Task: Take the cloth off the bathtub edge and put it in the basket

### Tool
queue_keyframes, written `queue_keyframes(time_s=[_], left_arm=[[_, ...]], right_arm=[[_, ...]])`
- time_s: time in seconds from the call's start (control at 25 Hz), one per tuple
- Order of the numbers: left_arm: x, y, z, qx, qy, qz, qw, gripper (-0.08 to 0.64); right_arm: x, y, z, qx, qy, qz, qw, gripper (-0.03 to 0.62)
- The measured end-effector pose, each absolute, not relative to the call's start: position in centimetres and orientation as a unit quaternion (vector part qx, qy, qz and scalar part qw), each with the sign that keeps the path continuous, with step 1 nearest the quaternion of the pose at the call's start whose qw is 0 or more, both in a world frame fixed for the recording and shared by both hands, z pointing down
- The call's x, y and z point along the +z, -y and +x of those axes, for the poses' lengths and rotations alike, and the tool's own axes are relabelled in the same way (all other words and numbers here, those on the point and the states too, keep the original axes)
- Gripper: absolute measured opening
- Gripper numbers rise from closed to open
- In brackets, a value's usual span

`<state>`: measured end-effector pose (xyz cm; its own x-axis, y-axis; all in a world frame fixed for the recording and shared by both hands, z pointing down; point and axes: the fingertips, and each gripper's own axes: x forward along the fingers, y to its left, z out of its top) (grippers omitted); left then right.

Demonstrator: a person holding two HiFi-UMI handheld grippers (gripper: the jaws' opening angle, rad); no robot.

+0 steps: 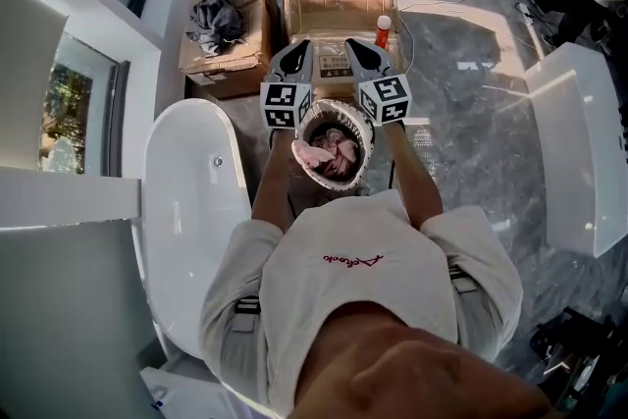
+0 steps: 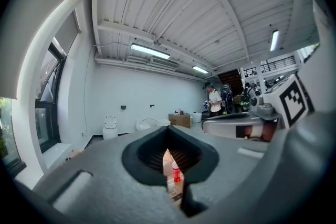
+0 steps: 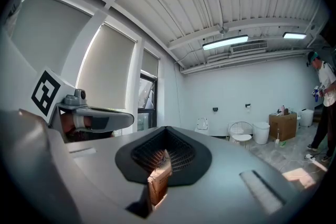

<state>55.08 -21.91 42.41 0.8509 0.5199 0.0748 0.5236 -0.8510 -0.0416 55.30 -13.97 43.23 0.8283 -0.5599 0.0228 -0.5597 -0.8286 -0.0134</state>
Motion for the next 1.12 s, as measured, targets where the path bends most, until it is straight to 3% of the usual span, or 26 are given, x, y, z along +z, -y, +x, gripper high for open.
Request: queue_keyframes(time_s=[1.12], left_arm=[[41.4,22.5,55.8,-0.027,0.263,-0.964,0.031,0.000]], right_arm=[[42.3,14.0,55.9,-0.009,-0.293,-0.956,0.005,0.006]])
